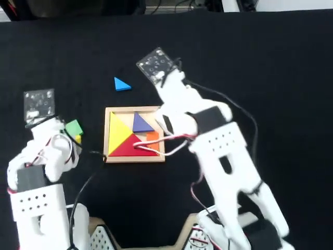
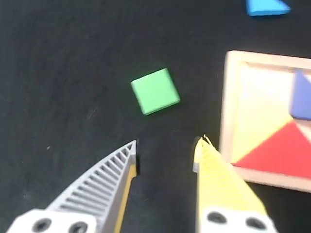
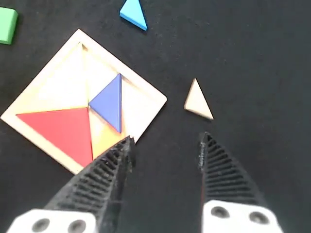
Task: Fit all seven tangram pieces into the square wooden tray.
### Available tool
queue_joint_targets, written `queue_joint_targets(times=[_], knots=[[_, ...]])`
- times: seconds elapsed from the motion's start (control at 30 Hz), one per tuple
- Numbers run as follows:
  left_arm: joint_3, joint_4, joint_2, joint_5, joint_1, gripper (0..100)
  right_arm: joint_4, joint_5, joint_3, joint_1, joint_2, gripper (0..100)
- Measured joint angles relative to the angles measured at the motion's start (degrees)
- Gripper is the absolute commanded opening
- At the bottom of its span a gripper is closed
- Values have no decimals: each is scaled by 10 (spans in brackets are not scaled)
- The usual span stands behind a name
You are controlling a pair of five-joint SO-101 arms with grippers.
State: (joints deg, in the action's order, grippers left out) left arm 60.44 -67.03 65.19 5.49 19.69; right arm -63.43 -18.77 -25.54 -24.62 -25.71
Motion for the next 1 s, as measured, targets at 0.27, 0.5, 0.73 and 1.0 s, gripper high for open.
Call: queue_joint_targets(times=[0.27,0.5,0.73,1.0], knots=[[124,115,8,-55,45,198,99,-18,0,-36,174,212],[191,207,8,-67,58,199,163,-98,-7,-92,216,213],[183,220,-6,-81,58,202,185,-124,4,-91,304,213],[144,255,-171,-105,49,200,113,-124,123,-91,402,214]])
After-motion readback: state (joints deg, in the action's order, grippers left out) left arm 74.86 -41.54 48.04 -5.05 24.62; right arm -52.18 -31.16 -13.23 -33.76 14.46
